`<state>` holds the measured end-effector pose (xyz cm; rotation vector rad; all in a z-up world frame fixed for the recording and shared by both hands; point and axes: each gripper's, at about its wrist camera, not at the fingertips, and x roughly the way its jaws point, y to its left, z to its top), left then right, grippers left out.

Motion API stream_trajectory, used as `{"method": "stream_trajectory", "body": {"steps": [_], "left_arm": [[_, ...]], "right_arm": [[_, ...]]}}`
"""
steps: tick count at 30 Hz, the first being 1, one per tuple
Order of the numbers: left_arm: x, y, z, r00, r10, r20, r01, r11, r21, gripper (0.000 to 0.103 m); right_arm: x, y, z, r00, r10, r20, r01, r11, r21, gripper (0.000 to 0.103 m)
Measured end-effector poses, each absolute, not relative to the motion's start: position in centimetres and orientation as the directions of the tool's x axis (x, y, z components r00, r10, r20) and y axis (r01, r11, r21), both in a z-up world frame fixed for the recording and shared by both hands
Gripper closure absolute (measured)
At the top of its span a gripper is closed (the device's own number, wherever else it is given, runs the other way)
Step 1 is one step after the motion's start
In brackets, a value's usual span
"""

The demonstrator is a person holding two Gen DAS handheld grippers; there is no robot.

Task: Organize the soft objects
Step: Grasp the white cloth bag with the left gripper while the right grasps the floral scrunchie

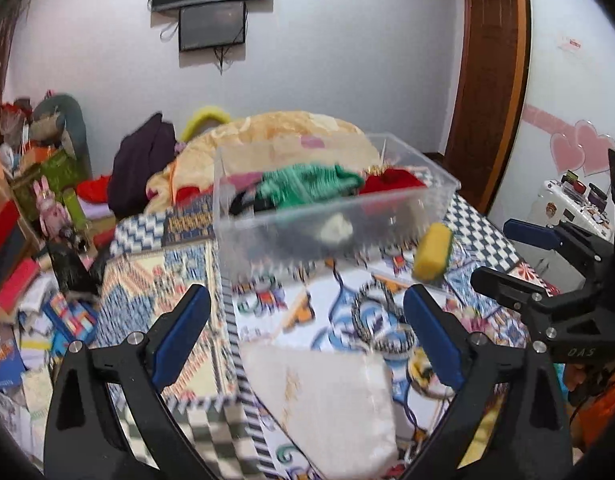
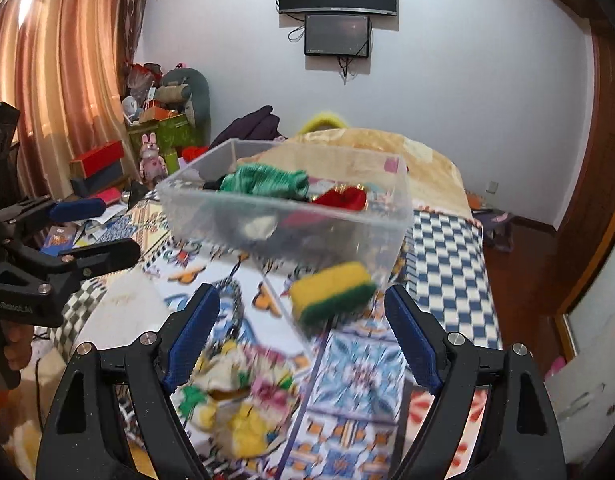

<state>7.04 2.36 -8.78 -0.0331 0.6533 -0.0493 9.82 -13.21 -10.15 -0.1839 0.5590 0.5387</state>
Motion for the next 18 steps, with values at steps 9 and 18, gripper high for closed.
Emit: {"method": "stream_trajectory", "body": {"steps": [9, 18], "left_arm": [[5.2, 2.2, -12.7, 0.742, -0.058, -0.668, 0.006, 0.997, -0.080, 0.005], [3.8, 1.8, -14.9, 0.717, -0.061, -0.694, 0.029, 0.998, -0.057, 0.005]], "right_arm": [[8.2, -12.7, -13.2, 0.621, 0.483, -0.618, -0.570, 0.819, 0.068, 0.020], [7.7, -11.3, -15.6, 0.555, 0.480, -0.680, -0.613, 0.788, 0.057, 0.021]]}}
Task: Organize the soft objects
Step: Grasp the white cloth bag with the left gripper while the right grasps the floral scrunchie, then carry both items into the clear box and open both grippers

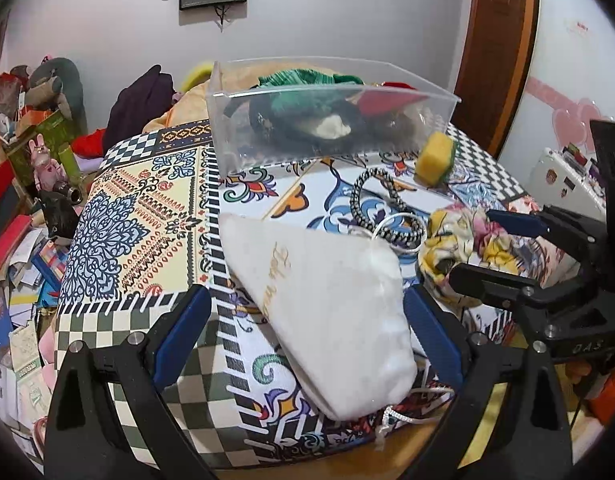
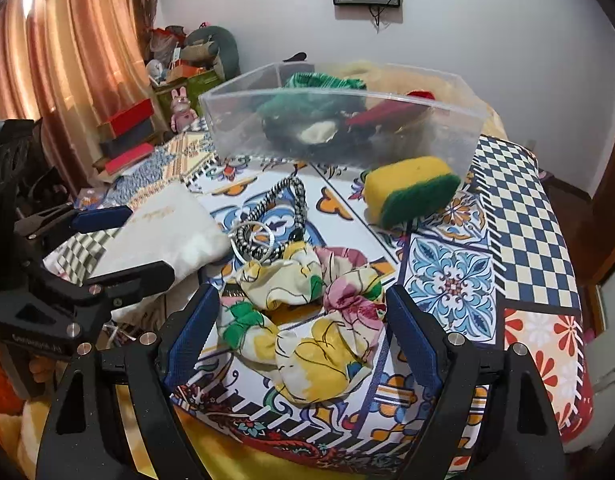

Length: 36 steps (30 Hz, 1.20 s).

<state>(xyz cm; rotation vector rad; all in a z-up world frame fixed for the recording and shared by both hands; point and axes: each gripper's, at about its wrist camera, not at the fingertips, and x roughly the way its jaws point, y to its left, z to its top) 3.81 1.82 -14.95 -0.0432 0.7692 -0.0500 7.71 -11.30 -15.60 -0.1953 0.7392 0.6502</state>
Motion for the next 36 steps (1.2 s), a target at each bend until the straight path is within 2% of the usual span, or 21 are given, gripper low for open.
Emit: {"method": "stream_trajectory", "body": {"steps": [2, 3, 7, 8, 10, 13, 16, 21, 24, 29, 32, 33, 34, 35, 36], "left_arm": [[3.7, 1.8, -15.2, 0.717, -0.064, -0.694, 0.029, 0.998, -0.062, 0.005], [3.8, 1.8, -15.3, 0.715, -0.072, -0.695, 0.030, 0.997, -0.072, 0.009], [3.9, 1.8, -15.5, 0.706, -0.097, -0.702, 0.047, 0.995, -0.090, 0.030], [3.8, 1.8, -15.5, 0.708, -0.098, -0.699, 0.049, 0.995, -0.090, 0.034], [3.7, 1.8, -15.4, 0.709, -0.110, -0.697, 0.058, 0.994, -0.097, 0.044], [3.6, 1.8, -15.3, 0.714, -0.101, -0.693, 0.052, 0.994, -0.092, 0.060], [3.5, 2.0, -15.0, 0.717, -0.104, -0.689, 0.049, 0.994, -0.099, 0.070], [3.4, 2.0, -14.2, 0.728, -0.106, -0.677, 0.051, 0.994, -0.100, 0.076], [3.2, 2.0, -13.2, 0.749, -0.096, -0.656, 0.047, 0.995, -0.091, 0.076], [3.1, 2.4, -11.1, 0.783, -0.086, -0.616, 0.037, 0.995, -0.092, 0.076], [3.1, 2.7, -10.1, 0.800, -0.074, -0.596, 0.026, 0.996, -0.089, 0.076], [3.1, 2.7, -9.9, 0.804, -0.069, -0.591, 0.021, 0.996, -0.088, 0.076], [3.0, 2.8, -9.8, 0.807, -0.067, -0.587, 0.019, 0.996, -0.089, 0.076], [3.0, 2.9, -9.6, 0.809, -0.069, -0.584, 0.018, 0.995, -0.093, 0.076], [2.9, 2.9, -9.6, 0.810, -0.070, -0.582, 0.017, 0.995, -0.096, 0.076]], "right_arm": [[7.4, -11.1, -15.9, 0.561, 0.469, -0.682, -0.616, 0.787, 0.034, 0.025], [7.3, -11.0, -15.9, 0.566, 0.466, -0.680, -0.620, 0.784, 0.021, 0.030], [6.9, -10.8, -15.9, 0.555, 0.482, -0.678, -0.644, 0.764, 0.017, 0.053], [6.9, -10.8, -15.8, 0.555, 0.482, -0.677, -0.645, 0.764, 0.015, 0.056], [6.9, -11.0, -15.7, 0.553, 0.485, -0.677, -0.645, 0.764, 0.021, 0.070], [7.1, -11.5, -15.5, 0.551, 0.492, -0.675, -0.639, 0.769, 0.039, 0.077], [7.0, -11.9, -14.9, 0.563, 0.489, -0.666, -0.627, 0.778, 0.042, 0.081], [7.0, -12.9, -14.0, 0.587, 0.492, -0.643, -0.607, 0.793, 0.053, 0.083], [7.0, -13.3, -13.2, 0.603, 0.497, -0.624, -0.597, 0.800, 0.060, 0.091], [7.1, -13.9, -12.1, 0.621, 0.504, -0.601, -0.590, 0.805, 0.066, 0.091], [7.2, -13.7, -12.3, 0.594, 0.512, -0.620, -0.599, 0.796, 0.083, 0.088], [7.3, -13.4, -12.4, 0.590, 0.508, -0.628, -0.598, 0.797, 0.083, 0.077], [7.3, -13.0, -12.6, 0.579, 0.510, -0.636, -0.604, 0.793, 0.085, 0.054], [7.2, -12.8, -12.8, 0.575, 0.512, -0.639, -0.607, 0.790, 0.087, 0.042], [7.1, -12.6, -13.0, 0.575, 0.514, -0.636, -0.609, 0.789, 0.087, 0.026]]}}
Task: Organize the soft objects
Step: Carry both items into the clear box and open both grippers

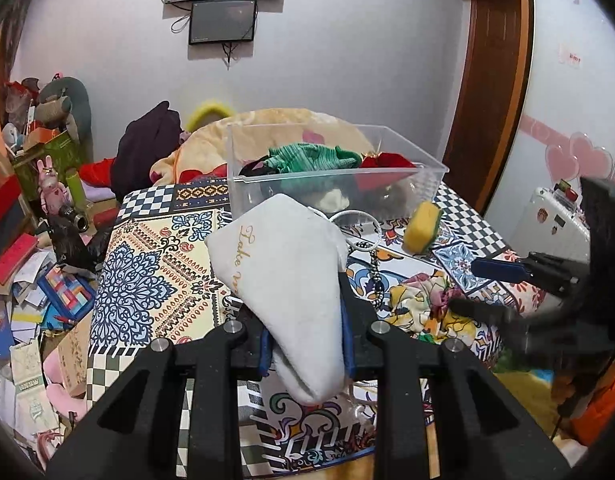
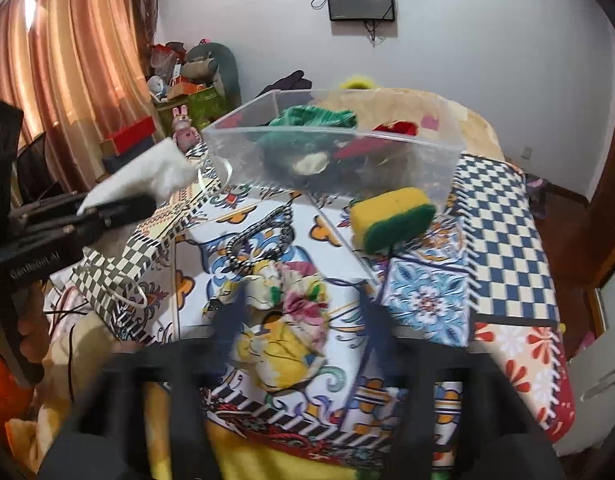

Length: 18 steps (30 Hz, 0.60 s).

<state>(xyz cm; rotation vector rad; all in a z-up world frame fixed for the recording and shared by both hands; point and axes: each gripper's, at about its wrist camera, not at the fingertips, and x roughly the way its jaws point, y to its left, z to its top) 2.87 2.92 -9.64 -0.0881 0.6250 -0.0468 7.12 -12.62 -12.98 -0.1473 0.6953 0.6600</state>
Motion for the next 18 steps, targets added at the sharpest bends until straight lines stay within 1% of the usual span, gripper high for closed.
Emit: {"method": "stream_trajectory", "body": {"steps": [1, 8, 11, 12, 13, 14, 16, 18], "left_arm": [[2.8, 3.0, -9.6, 0.811, -0.070, -0.581, 0.016, 0.995, -0.097, 0.076], [2.4, 3.6, -9.8, 0.812, -0.076, -0.579, 0.003, 0.992, -0.126, 0.076], [2.4, 3.9, -9.9, 0.812, -0.077, -0.579, -0.001, 0.991, -0.133, 0.076], [2.4, 3.8, -9.8, 0.811, -0.078, -0.579, -0.002, 0.991, -0.136, 0.076], [2.4, 3.9, -9.9, 0.811, -0.081, -0.580, -0.001, 0.990, -0.140, 0.076], [2.4, 4.0, -9.9, 0.810, -0.086, -0.580, 0.000, 0.989, -0.147, 0.076], [2.5, 4.0, -9.9, 0.809, -0.084, -0.581, -0.003, 0.989, -0.147, 0.076], [2.5, 3.9, -10.0, 0.809, -0.080, -0.583, -0.005, 0.990, -0.143, 0.076]], "right_arm": [[7.0, -12.4, -13.1, 0.574, 0.519, -0.633, -0.613, 0.785, 0.087, 0.021], [7.4, -9.9, -15.5, 0.513, 0.498, -0.699, -0.644, 0.761, 0.070, 0.022], [6.8, -9.3, -16.0, 0.541, 0.461, -0.704, -0.644, 0.765, 0.006, 0.023], [6.7, -9.2, -16.0, 0.551, 0.455, -0.700, -0.644, 0.765, -0.010, 0.029], [6.6, -9.2, -16.0, 0.559, 0.451, -0.696, -0.643, 0.766, -0.019, 0.038], [6.6, -9.2, -16.0, 0.564, 0.451, -0.692, -0.641, 0.767, -0.022, 0.044], [6.7, -9.5, -15.8, 0.562, 0.459, -0.688, -0.638, 0.770, -0.008, 0.068], [7.1, -10.0, -15.7, 0.555, 0.467, -0.688, -0.632, 0.775, 0.017, 0.079]]}}
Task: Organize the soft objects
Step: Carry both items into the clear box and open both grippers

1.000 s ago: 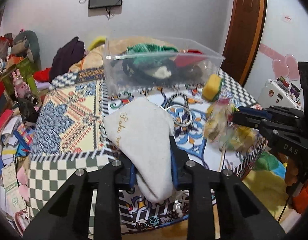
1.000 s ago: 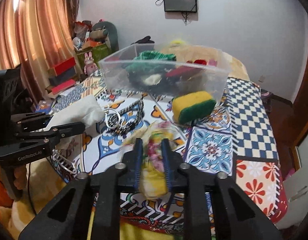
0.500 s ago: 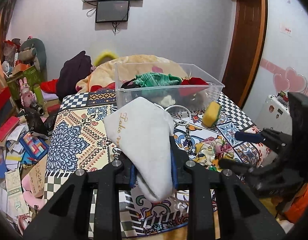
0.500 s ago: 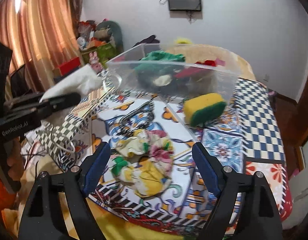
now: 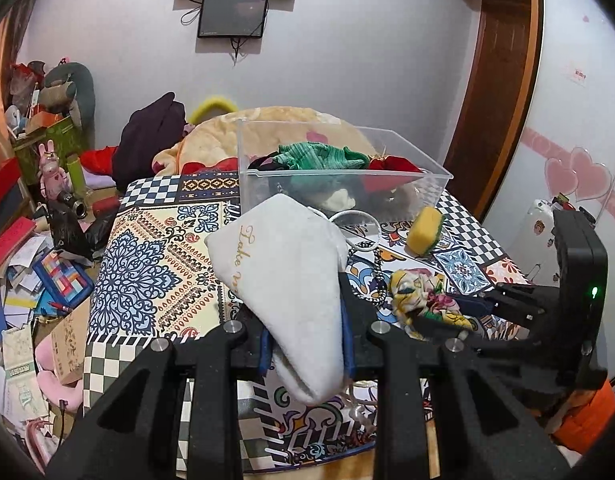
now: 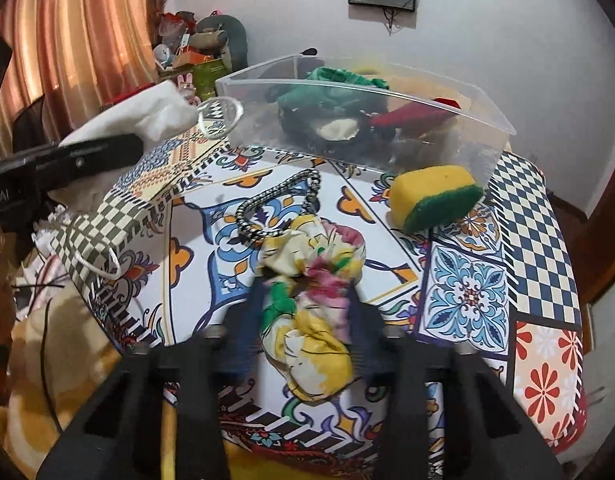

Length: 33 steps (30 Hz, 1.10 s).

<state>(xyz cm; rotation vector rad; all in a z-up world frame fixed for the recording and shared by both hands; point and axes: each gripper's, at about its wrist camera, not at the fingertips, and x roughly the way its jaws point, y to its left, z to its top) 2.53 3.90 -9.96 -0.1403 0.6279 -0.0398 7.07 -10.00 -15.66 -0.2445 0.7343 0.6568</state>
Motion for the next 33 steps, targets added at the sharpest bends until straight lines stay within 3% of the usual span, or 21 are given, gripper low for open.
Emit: {"method": "stream_trajectory", "body": {"steps": [5, 22, 26, 33], "left_arm": [[2.9, 3.8, -9.6, 0.812, -0.068, -0.580, -0.009, 0.992, -0.128, 0.076], [8.5, 3.5, -4.1, 0.890, -0.009, -0.455, -0.015, 0.999, -0.049, 0.076], [10.9, 4.1, -3.6, 0.888, -0.042, -0.457, -0.001, 0.996, -0.093, 0.076], [16.5, 4.8, -5.2, 0.865, 0.012, -0.502, -0.058, 0.995, -0.076, 0.076]], "right_arm": [[7.5, -11.0, -14.8, 0.572, 0.470, -0.672, -0.612, 0.790, 0.032, 0.088], [10.5, -12.9, -6.9, 0.720, 0.494, -0.488, -0.563, 0.826, 0.005, 0.088], [12.4, -12.9, -5.8, 0.739, 0.489, -0.464, -0.541, 0.840, 0.023, 0.088], [15.8, -11.9, -5.1, 0.767, 0.466, -0.441, -0.510, 0.860, 0.022, 0.088]]}}
